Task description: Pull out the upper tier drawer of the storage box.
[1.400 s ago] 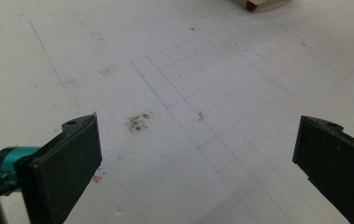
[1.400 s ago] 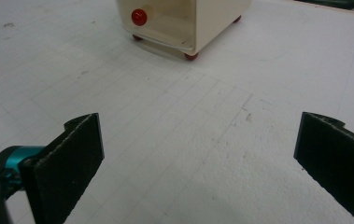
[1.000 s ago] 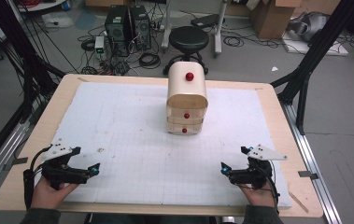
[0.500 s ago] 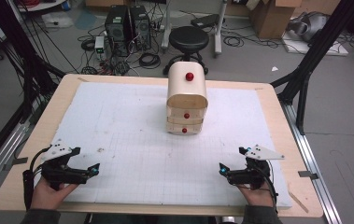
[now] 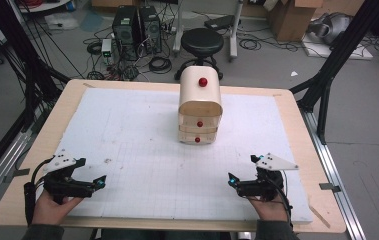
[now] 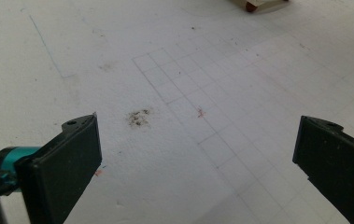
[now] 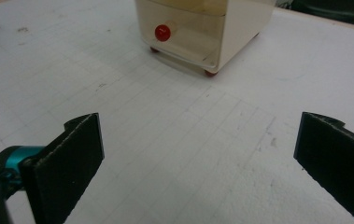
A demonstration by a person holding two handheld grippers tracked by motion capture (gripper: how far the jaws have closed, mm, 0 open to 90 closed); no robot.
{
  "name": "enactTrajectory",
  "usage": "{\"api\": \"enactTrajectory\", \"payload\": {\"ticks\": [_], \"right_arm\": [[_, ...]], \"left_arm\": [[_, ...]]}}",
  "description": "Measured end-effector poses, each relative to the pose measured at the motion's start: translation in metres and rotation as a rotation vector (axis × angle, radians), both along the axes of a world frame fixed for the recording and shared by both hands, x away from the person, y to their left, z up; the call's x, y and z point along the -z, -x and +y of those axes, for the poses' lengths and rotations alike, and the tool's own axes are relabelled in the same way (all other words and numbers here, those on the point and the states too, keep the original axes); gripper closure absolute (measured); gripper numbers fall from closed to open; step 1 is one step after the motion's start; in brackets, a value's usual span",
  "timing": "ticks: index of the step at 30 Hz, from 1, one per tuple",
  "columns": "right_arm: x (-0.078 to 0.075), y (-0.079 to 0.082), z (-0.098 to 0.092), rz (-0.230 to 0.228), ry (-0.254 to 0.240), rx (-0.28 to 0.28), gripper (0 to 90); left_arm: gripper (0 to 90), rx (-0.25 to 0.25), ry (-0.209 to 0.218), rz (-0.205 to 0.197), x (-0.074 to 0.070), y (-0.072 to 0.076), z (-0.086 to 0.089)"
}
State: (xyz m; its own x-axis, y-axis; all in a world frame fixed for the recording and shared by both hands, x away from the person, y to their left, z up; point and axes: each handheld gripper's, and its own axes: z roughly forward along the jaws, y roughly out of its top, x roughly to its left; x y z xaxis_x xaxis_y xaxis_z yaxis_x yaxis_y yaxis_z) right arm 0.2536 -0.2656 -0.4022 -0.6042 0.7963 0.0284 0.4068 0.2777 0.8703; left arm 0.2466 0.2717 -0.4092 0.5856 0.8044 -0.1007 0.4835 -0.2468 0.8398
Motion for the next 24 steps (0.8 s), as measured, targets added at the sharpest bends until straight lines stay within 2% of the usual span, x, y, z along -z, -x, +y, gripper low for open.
{"api": "enactTrajectory", "payload": {"ticks": [2, 5, 8, 11, 12, 22, 24], "right_arm": [[0.0, -0.001, 0.003, 0.013, 0.013, -0.002, 0.3], [-0.001, -0.001, 0.008, 0.002, 0.011, -0.005, 0.3], [-0.001, 0.0, 0.012, 0.01, 0.001, -0.009, 0.3], [-0.002, 0.001, 0.014, -0.005, 0.002, -0.006, 0.3], [-0.005, 0.003, 0.017, -0.017, -0.011, 0.001, 0.3], [-0.014, 0.002, 0.035, -0.039, -0.032, 0.022, 0.3], [-0.015, 0.0, 0.04, -0.046, -0.05, 0.033, 0.3]], "left_arm": [[1.7, 0.0, 0.0, -0.001, 0.0, 0.001, 0.001], [1.7, -0.002, 0.004, 0.003, 0.0, 0.001, 0.001], [1.7, -0.001, 0.003, 0.003, -0.001, 0.003, 0.001], [1.7, -0.004, 0.007, 0.003, -0.001, 0.004, 0.001], [1.7, -0.007, 0.01, 0.002, -0.001, 0.004, 0.002], [1.7, -0.013, 0.017, -0.002, -0.002, 0.004, 0.004], [1.7, -0.015, 0.015, -0.003, -0.002, 0.004, 0.005]]}}
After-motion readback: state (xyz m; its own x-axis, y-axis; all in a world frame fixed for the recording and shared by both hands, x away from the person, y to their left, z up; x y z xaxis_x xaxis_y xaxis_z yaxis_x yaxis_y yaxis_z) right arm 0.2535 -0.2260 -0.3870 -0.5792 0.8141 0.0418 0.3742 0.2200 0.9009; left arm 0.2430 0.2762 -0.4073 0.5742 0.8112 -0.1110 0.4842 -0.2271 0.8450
